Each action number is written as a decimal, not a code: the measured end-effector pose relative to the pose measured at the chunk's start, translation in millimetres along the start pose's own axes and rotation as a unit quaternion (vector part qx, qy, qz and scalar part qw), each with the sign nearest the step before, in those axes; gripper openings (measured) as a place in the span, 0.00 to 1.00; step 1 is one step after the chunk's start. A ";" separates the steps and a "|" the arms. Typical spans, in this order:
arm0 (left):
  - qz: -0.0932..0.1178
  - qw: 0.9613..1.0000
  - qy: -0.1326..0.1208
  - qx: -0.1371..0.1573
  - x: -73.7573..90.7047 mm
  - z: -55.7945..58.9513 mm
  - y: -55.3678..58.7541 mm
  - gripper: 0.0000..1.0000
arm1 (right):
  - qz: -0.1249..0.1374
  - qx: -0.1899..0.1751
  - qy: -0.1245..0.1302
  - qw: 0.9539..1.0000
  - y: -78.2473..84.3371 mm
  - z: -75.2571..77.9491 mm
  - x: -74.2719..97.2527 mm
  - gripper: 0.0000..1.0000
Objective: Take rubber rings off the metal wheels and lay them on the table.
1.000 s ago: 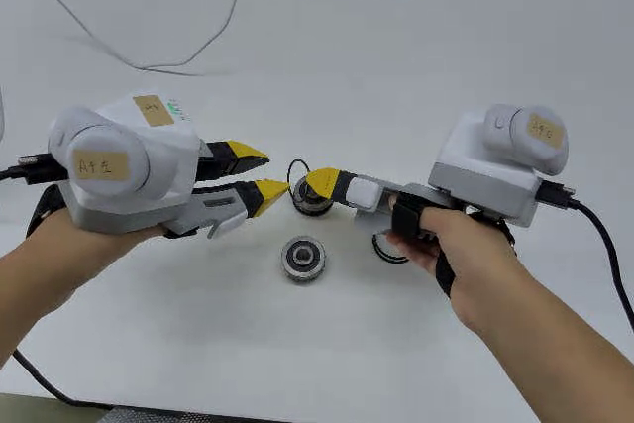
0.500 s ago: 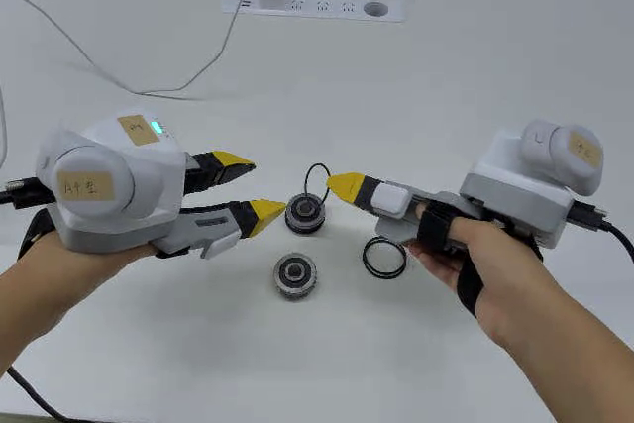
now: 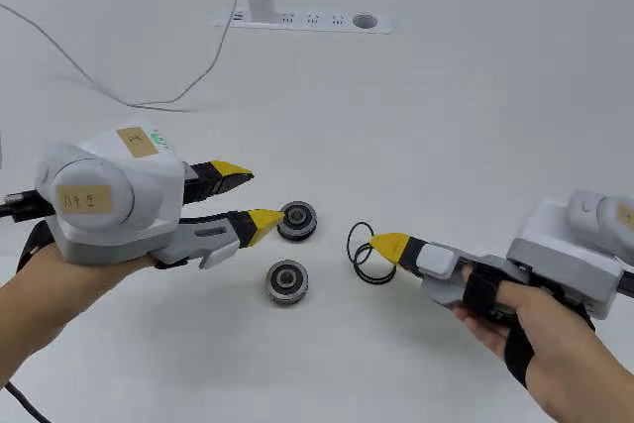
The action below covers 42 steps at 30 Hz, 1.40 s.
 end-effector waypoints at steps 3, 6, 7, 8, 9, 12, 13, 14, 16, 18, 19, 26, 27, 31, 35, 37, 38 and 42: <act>-0.002 1.000 0.001 -0.001 -0.2 0.7 0.3 0.33 | 0.002 -0.001 0.010 1.000 0.8 4.8 2.7 0.01; -0.001 1.000 0.000 0.001 -0.2 0.7 0.6 0.33 | 0.005 0.005 0.025 1.000 -0.9 9.0 4.9 0.01; -0.002 1.000 0.000 0.001 -0.1 0.6 0.9 0.33 | 0.007 0.007 0.026 1.000 -1.6 9.2 5.4 0.01; -0.003 1.000 0.000 0.000 -0.1 0.5 1.3 0.33 | 0.009 0.011 0.029 0.999 -2.4 9.5 5.9 0.01; -0.004 1.000 0.000 0.000 0.0 0.4 1.8 0.33 | 0.009 0.018 0.033 0.999 -3.5 9.7 6.6 0.01; -0.003 1.000 0.000 0.004 0.1 0.5 2.0 0.33 | 0.001 0.039 0.039 0.998 -3.4 8.7 6.5 0.02; -0.002 1.000 0.000 0.004 0.1 0.7 1.7 0.33 | -0.001 0.045 0.043 0.998 -3.4 9.0 6.7 0.02; -0.003 1.000 0.000 0.004 -0.1 0.9 1.7 0.33 | -0.004 0.054 0.047 0.997 -3.1 8.9 6.6 0.02; -0.004 1.000 0.001 0.002 -0.5 1.4 1.9 0.33 | -0.010 0.066 0.053 0.996 -2.3 8.5 6.3 0.02; -0.003 1.000 0.002 0.002 -0.7 1.9 1.5 0.33 | -0.013 0.071 0.054 0.996 -1.8 7.6 6.2 0.02; -0.003 1.000 0.003 0.002 -0.9 2.3 1.3 0.33 | -0.017 0.081 0.058 0.995 -1.8 8.0 6.6 0.02; -0.005 1.000 0.006 0.000 -1.4 4.0 2.1 0.33 | -0.035 0.125 0.076 0.989 -2.3 12.3 10.0 0.07; -0.005 1.000 0.006 0.000 -1.4 4.2 2.1 0.33 | -0.035 0.127 0.077 0.988 -2.7 12.8 10.9 0.08; -0.004 1.000 0.006 0.001 -1.7 4.5 1.9 0.33 | -0.041 0.161 0.092 0.982 -6.5 16.8 15.0 0.09; -0.005 1.000 0.008 0.000 -2.8 5.4 2.0 0.33 | -0.033 0.151 0.085 0.984 -8.7 18.2 17.5 0.09; -0.005 1.000 0.009 0.000 -3.8 5.6 2.6 0.33 | -0.019 0.138 0.074 0.988 -11.5 16.9 17.3 0.09; -0.006 1.000 0.010 0.000 -4.3 5.6 3.0 0.33 | -0.013 0.132 0.068 0.989 -12.7 15.9 16.9 0.10; -0.011 1.000 0.012 -0.003 -9.3 4.3 4.6 0.32 | 0.037 0.088 -0.007 0.995 -18.9 -6.7 11.1 0.16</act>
Point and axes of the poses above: the centre of the closed fingertips' face, and the gripper's own axes: x roughly backward along the fingers, z roughly to its right, y roughly out of its underside, the point moved 6 cm from there along x, roughly backward along the fingers, and after that the axes turned 6 degrees about -y, right-handed, at the moved point
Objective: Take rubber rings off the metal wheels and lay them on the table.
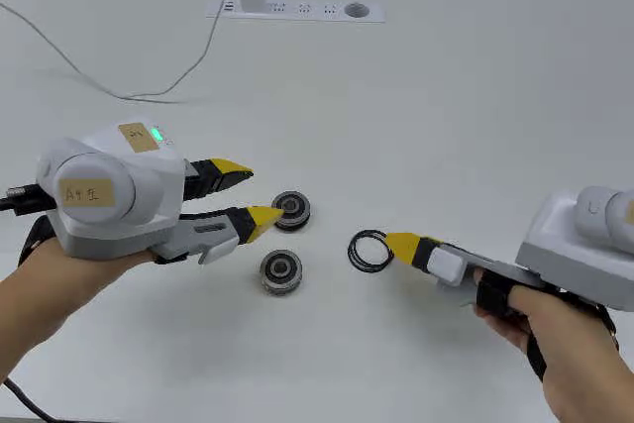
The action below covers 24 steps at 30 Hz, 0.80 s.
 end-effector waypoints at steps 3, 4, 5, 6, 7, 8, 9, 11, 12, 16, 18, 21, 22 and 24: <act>-0.002 1.000 0.004 -0.003 -4.6 -0.1 -0.2 0.32 | -0.002 0.018 -0.022 1.000 -2.6 -8.5 -4.7 0.22; -0.003 1.000 0.005 -0.004 -7.1 -0.3 -0.3 0.32 | -0.003 0.018 -0.035 0.999 -3.1 -12.8 -7.2 0.23; -0.003 1.000 0.007 -0.005 -8.7 -0.2 -0.3 0.32 | -0.004 0.018 -0.040 0.999 -2.9 -15.6 -9.1 0.24; -0.004 1.000 0.009 -0.005 -10.5 -0.1 -0.2 0.32 | -0.004 0.020 -0.047 0.999 -3.2 -17.9 -10.7 0.26; -0.004 1.000 0.012 -0.005 -13.1 0.3 -0.2 0.32 | -0.004 0.023 -0.055 0.998 -3.1 -21.2 -13.0 0.28; -0.005 1.000 0.014 -0.007 -14.8 0.7 0.0 0.32 | -0.003 0.025 -0.056 0.998 -3.4 -22.3 -13.8 0.29; -0.006 1.000 0.017 -0.010 -17.7 1.5 0.6 0.32 | 0.000 0.035 -0.059 0.998 -3.9 -24.3 -15.4 0.29; -0.008 1.000 0.022 -0.011 -21.4 2.2 1.8 0.31 | -0.001 0.036 -0.063 0.997 -3.8 -25.3 -17.4 0.31; -0.011 1.000 0.023 -0.013 -23.8 2.2 3.0 0.31 | -0.002 0.034 -0.065 0.997 -3.4 -25.3 -19.6 0.33; -0.015 0.999 0.029 -0.012 -28.4 2.0 5.4 0.28 | -0.014 0.035 -0.070 0.997 0.0 -26.1 -27.3 0.41; -0.016 0.999 0.032 -0.013 -29.8 1.9 6.1 0.27 | -0.021 0.035 -0.073 0.997 2.4 -26.3 -32.3 0.45; -0.019 0.999 0.037 -0.014 -32.2 1.5 7.8 0.27 | -0.028 0.033 -0.076 0.996 5.2 -26.6 -39.0 0.48; -0.021 0.999 0.039 -0.014 -33.3 1.3 8.8 0.26 | -0.030 0.032 -0.077 0.996 6.0 -27.3 -41.0 0.48; -0.025 0.999 0.045 -0.017 -34.6 2.3 10.8 0.24 | -0.031 0.030 -0.079 0.996 6.6 -28.0 -43.8 0.48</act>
Point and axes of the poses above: the centre of the closed fingertips' face, and the gripper's own axes: x roughly backward along the fingers, z roughly to its right, y roughly out of its underside, the point moved 6 cm from there along x, roughly backward along the fingers, and after that the axes turned 6 degrees about -y, right-handed, at the moved point
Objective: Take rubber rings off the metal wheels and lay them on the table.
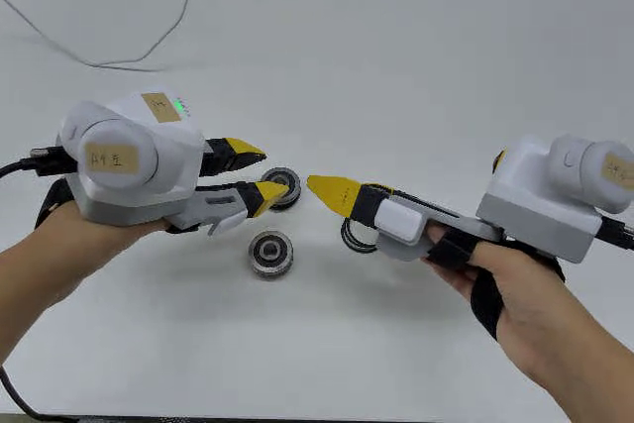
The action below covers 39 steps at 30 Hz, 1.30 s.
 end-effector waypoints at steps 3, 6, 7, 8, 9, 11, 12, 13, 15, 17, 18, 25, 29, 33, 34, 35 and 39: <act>-0.004 1.000 0.007 -0.001 -1.5 1.9 2.1 0.22 | -0.003 -0.003 -0.004 1.000 0.8 0.4 -3.3 0.48; -0.006 1.000 0.011 -0.002 -2.4 3.1 3.1 0.22 | -0.008 -0.005 -0.005 1.000 2.2 0.8 -4.4 0.48; -0.006 1.000 0.011 -0.002 -2.5 3.1 3.4 0.22 | -0.009 -0.005 -0.006 1.000 2.4 0.9 -4.4 0.48; -0.008 1.000 0.012 -0.001 -2.9 3.1 3.9 0.21 | -0.009 -0.006 -0.006 1.000 2.6 0.9 -4.6 0.48; -0.008 1.000 0.013 -0.001 -3.1 3.1 4.1 0.21 | -0.010 -0.006 -0.006 1.000 2.7 1.1 -4.7 0.48; -0.009 1.000 0.015 -0.001 -3.6 3.2 4.3 0.19 | -0.011 -0.006 -0.007 1.000 3.2 1.5 -4.6 0.48; -0.009 1.000 0.015 -0.002 -3.9 2.9 4.4 0.19 | -0.012 -0.007 -0.007 1.000 3.4 1.6 -4.8 0.48; -0.010 1.000 0.014 -0.003 -4.1 2.7 4.4 0.18 | -0.013 -0.007 -0.008 1.000 3.9 1.7 -5.0 0.48; -0.010 1.000 0.015 -0.001 -4.5 2.9 4.5 0.18 | -0.014 -0.007 -0.009 1.000 4.5 1.7 -5.6 0.48; -0.013 1.000 0.017 -0.003 -5.1 3.2 5.4 0.17 | -0.015 -0.009 -0.011 1.000 5.6 1.5 -6.9 0.48; -0.012 1.000 0.017 -0.002 -5.5 2.8 5.3 0.17 | -0.016 -0.011 -0.012 1.000 6.1 1.3 -7.8 0.48; -0.013 1.000 0.020 0.005 -6.8 1.2 5.0 0.17 | -0.022 -0.022 -0.019 0.999 8.1 2.3 -16.1 0.48; -0.013 1.000 0.025 0.005 -7.4 0.8 4.8 0.15 | -0.023 -0.029 -0.017 0.999 7.2 4.8 -22.3 0.51; -0.013 0.999 0.033 -0.003 -7.9 1.0 5.0 0.14 | -0.026 -0.030 -0.018 0.999 5.5 5.8 -29.8 0.54; -0.013 0.999 0.033 -0.004 -8.1 0.6 5.3 0.14 | -0.027 -0.031 -0.018 0.999 5.5 5.6 -31.5 0.54; -0.013 0.999 0.033 -0.005 -8.4 0.2 5.4 0.14 | -0.032 -0.028 -0.019 0.999 6.0 5.1 -33.8 0.55; -0.012 0.999 0.035 -0.007 -9.2 -0.6 6.1 0.14 | -0.039 -0.024 -0.022 0.999 7.8 3.3 -40.6 0.58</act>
Point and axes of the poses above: the centre of the closed fingertips' face, and the gripper's own axes: x roughly backward along the fingers, z roughly to its right, y roughly out of its underside, the point moved 6 cm from there along x, roughly backward along the fingers, and after that the axes turned 6 degrees about -y, right-handed, at the moved point
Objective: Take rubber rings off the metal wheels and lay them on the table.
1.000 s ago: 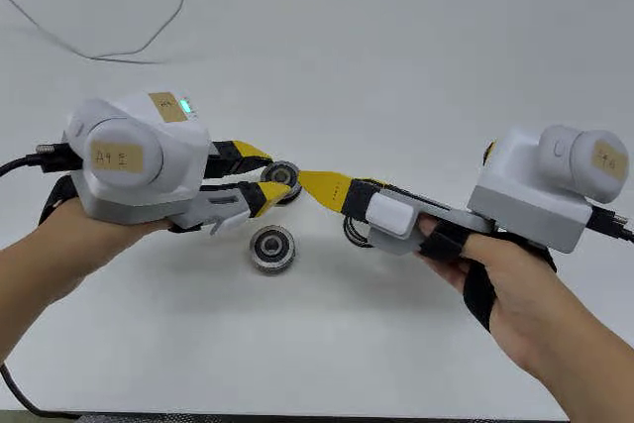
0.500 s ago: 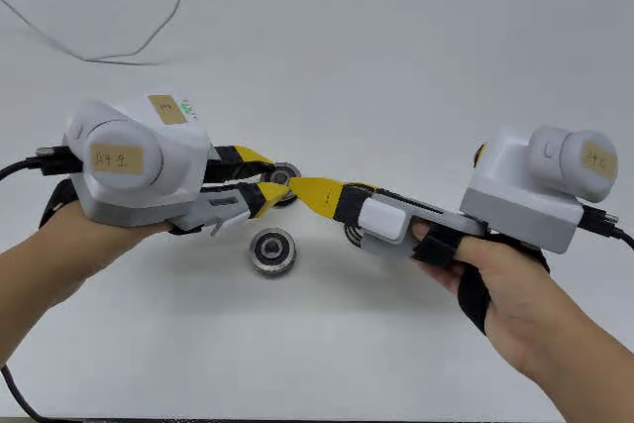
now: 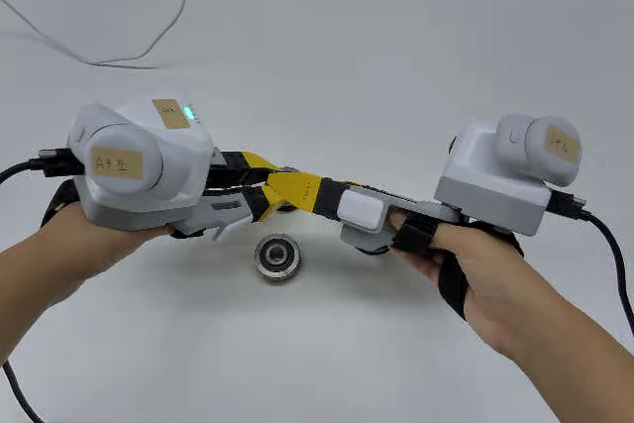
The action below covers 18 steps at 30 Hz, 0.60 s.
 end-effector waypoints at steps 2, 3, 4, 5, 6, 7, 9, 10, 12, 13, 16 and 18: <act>0.000 1.000 0.000 -0.004 -0.1 0.1 0.1 0.14 | -0.007 -0.003 0.000 1.000 2.2 0.9 -3.3 0.60; -0.001 1.000 0.000 -0.006 0.1 0.4 0.0 0.13 | -0.008 -0.005 0.000 1.000 2.8 1.0 -4.4 0.60; -0.001 1.000 0.000 -0.008 0.0 0.4 0.1 0.13 | -0.009 -0.006 0.001 1.000 3.7 1.4 -5.8 0.61; -0.001 1.000 0.000 -0.011 0.0 0.4 0.1 0.13 | -0.010 -0.007 0.002 1.000 4.1 1.4 -6.7 0.61; -0.002 1.000 0.001 -0.014 0.0 0.4 0.1 0.13 | -0.011 -0.007 0.002 1.000 4.4 1.3 -7.3 0.61; -0.002 1.000 0.002 -0.014 -0.1 0.5 0.1 0.13 | -0.011 -0.008 0.002 1.000 4.6 1.1 -7.9 0.62; -0.003 1.000 0.003 -0.017 0.0 0.4 0.1 0.13 | -0.012 -0.012 0.005 1.000 4.9 1.7 -8.8 0.62; -0.003 1.000 0.003 -0.017 0.0 0.4 0.1 0.13 | -0.012 -0.014 0.007 1.000 4.9 2.1 -9.1 0.63; -0.003 1.000 0.003 -0.018 0.1 0.5 0.1 0.13 | -0.012 -0.018 0.007 1.000 4.6 1.9 -9.8 0.63; -0.003 1.000 0.003 -0.017 0.2 0.5 0.1 0.13 | -0.011 -0.019 0.008 1.000 4.4 1.9 -10.1 0.63; -0.003 1.000 0.003 -0.018 0.4 0.6 0.0 0.13 | -0.018 -0.019 0.011 1.000 5.8 1.8 -11.3 0.63; -0.003 1.000 0.003 -0.018 0.5 0.7 -0.1 0.13 | -0.019 -0.015 0.014 1.000 6.4 2.0 -11.7 0.63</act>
Point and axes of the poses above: the centre of the closed fingertips' face, and the gripper's own axes: x roughly backward along the fingers, z roughly to its right, y roughly out of its underside, the point moved 6 cm from there along x, roughly backward along the fingers, and after that the axes turned 6 degrees about -y, right-handed, at the moved point
